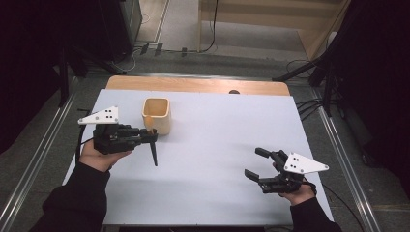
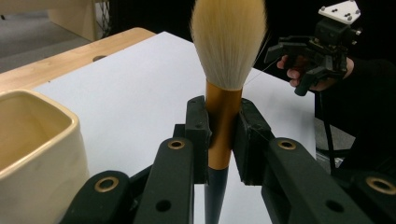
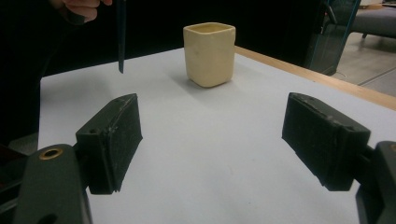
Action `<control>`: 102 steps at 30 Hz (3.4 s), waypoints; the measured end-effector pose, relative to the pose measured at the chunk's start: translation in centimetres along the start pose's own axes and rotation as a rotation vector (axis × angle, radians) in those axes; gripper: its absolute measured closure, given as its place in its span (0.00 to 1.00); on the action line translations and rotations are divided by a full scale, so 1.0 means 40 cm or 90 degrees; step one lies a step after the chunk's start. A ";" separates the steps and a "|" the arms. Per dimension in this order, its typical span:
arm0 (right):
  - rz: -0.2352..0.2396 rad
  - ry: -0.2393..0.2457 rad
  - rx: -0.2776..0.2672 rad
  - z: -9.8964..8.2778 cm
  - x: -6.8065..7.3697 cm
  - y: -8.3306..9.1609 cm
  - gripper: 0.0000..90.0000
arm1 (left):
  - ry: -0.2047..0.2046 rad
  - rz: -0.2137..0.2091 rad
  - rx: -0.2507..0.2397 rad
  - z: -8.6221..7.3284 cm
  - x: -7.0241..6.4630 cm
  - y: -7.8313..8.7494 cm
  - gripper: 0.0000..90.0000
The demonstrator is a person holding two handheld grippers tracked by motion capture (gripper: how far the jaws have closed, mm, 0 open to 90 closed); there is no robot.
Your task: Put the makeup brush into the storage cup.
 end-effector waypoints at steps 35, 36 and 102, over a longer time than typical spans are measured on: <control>0.005 -0.009 -0.003 -0.003 -0.006 -0.003 0.23 | -0.018 0.025 -0.002 0.163 0.075 -0.001 0.87; 0.002 -0.006 -0.002 -0.002 -0.007 -0.002 0.23 | -0.020 0.026 -0.003 0.168 0.077 -0.002 0.87; -0.006 -0.004 0.009 -0.002 -0.007 -0.007 0.23 | 0.033 0.212 -0.010 0.146 0.285 -0.078 0.87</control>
Point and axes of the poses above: each handheld gripper's, and its own axes: y roughly backward along the jaws, z roughly out of its top, x roughly to its left, the point moved 3 cm from there along -y, roughly forward along the jaws, and after that the axes turned 7 degrees about x, right-handed, at the moved point
